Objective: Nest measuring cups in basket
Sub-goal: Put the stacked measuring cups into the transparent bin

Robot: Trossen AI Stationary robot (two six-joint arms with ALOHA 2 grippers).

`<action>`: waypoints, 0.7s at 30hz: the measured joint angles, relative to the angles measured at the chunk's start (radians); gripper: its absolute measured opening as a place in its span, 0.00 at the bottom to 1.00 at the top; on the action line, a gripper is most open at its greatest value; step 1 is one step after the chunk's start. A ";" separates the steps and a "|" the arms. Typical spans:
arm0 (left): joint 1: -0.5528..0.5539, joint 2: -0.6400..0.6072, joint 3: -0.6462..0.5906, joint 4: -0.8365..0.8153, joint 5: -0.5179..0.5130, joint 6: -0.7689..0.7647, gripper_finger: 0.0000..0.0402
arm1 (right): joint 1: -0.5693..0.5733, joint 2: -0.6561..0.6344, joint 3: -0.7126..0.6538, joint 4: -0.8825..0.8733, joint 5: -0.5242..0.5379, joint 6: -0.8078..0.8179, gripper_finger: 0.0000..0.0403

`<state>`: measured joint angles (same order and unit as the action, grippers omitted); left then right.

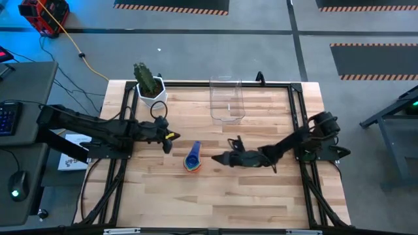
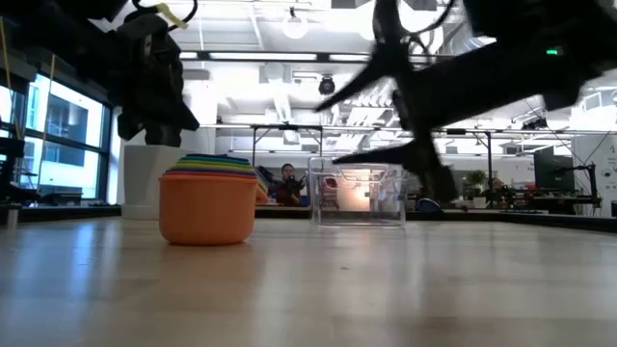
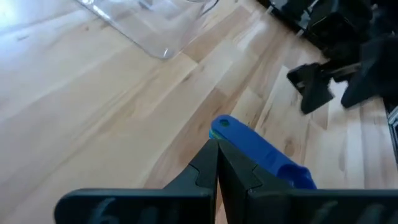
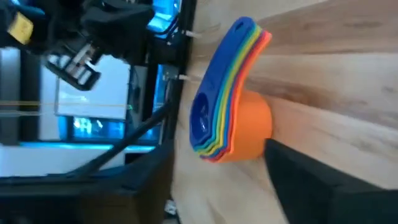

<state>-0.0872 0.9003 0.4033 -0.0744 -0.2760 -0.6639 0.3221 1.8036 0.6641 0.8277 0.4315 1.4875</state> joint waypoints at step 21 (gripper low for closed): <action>-0.001 -0.034 0.001 0.138 0.004 -0.050 0.00 | -0.224 0.244 0.321 -0.217 -0.313 -0.065 0.91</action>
<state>-0.0879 0.8663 0.4044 0.0641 -0.2718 -0.7140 0.0978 2.0474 0.9852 0.6106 0.1181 1.4224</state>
